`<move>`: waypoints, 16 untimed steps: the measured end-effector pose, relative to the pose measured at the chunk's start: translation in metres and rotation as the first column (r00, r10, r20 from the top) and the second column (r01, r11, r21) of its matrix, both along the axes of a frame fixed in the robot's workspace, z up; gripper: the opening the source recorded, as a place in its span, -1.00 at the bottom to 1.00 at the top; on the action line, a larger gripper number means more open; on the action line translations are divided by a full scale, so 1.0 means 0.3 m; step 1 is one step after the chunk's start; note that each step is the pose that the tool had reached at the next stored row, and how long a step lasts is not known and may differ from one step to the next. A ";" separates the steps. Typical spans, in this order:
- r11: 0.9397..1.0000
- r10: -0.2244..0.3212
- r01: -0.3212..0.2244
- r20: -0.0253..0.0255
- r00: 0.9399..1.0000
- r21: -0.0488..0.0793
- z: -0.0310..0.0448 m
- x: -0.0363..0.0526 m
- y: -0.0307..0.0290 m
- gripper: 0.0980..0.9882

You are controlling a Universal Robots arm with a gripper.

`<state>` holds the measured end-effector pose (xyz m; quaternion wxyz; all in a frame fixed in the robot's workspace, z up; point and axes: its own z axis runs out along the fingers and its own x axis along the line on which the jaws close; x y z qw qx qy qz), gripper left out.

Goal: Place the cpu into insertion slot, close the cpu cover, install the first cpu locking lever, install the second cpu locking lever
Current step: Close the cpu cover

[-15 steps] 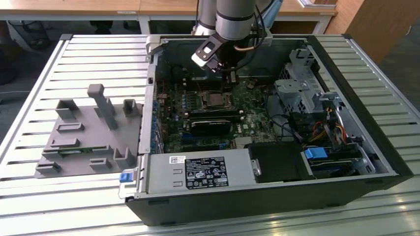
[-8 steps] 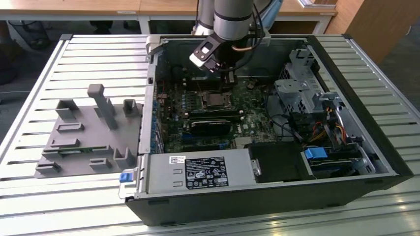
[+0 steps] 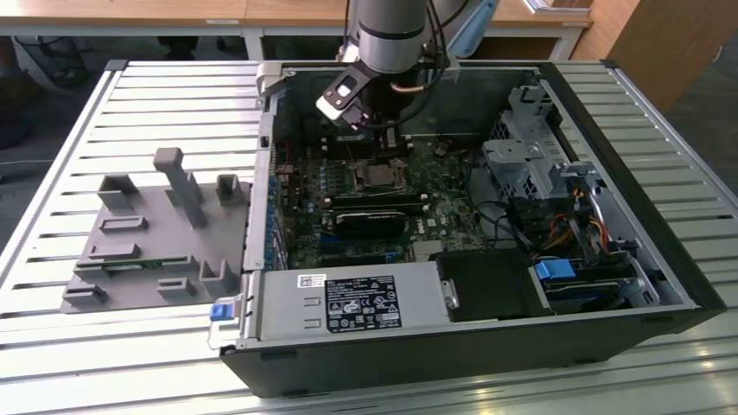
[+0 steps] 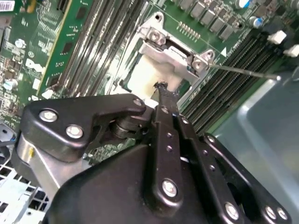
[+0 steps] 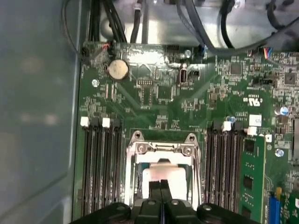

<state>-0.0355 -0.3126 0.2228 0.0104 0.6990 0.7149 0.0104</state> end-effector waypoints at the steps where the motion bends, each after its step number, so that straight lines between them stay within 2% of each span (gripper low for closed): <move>1: 1.000 0.000 0.000 -0.001 1.000 0.000 -0.003 -0.002 -0.003 -0.98; 8: 1.000 0.000 0.000 -0.001 1.000 0.000 -0.018 -0.054 -0.006 -0.98; 16: 1.000 0.000 0.000 -0.007 1.000 -0.005 -0.052 -0.060 -0.006 -0.98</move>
